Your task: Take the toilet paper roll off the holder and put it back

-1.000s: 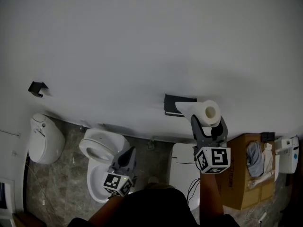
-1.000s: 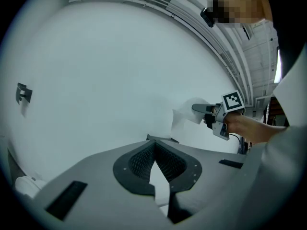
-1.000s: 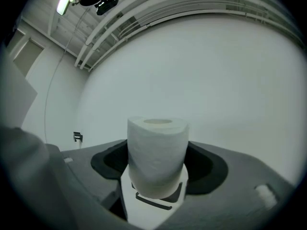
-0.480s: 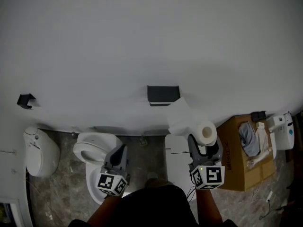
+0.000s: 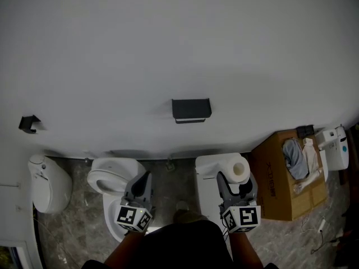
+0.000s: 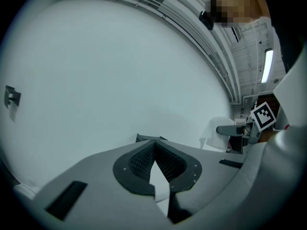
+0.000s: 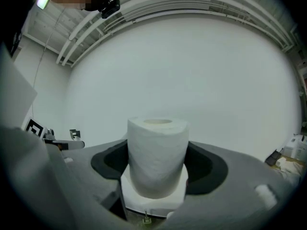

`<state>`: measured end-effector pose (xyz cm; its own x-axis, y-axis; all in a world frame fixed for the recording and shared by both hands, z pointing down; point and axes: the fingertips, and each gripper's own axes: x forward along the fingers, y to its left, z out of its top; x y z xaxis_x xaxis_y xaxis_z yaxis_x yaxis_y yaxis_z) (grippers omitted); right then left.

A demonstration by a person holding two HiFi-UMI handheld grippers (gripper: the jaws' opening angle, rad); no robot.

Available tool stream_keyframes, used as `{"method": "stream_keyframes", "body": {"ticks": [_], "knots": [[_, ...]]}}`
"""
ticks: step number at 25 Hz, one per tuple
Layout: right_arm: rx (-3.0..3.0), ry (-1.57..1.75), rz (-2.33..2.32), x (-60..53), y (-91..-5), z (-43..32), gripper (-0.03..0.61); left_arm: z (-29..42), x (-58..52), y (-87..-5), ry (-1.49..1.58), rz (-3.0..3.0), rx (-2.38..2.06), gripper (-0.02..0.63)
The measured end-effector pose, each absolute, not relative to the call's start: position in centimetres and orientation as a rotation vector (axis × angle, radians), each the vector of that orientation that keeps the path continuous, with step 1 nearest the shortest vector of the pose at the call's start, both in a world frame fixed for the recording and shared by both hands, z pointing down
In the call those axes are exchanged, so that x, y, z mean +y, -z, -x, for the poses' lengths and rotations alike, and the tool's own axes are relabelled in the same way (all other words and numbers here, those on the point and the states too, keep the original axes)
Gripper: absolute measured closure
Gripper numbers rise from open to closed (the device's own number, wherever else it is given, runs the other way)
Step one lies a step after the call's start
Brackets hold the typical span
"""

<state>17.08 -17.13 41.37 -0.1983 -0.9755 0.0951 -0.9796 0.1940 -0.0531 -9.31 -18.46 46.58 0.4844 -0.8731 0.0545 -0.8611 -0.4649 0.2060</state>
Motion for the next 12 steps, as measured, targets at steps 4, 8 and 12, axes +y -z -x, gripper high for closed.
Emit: {"method": "stream_keyframes", "body": {"ticks": [4, 8, 12], "knots": [[-2.427, -0.146, -1.939, -17.0, -40.3, -16.5, 0.238, 8.4, -18.1, -47.5, 0.068, -2.518, -1.462, 0.598], [-2.450, -0.133, -1.916, -17.5, -40.0, -16.4, 0.238, 7.6, -18.2, -47.9, 0.079, -2.516, -1.462, 0.598], [-2.474, -0.129, -1.878, -18.6, -39.9, -16.2, 0.238, 7.3, -18.3, -48.1, 0.067, -2.515, -1.473, 0.598]]}}
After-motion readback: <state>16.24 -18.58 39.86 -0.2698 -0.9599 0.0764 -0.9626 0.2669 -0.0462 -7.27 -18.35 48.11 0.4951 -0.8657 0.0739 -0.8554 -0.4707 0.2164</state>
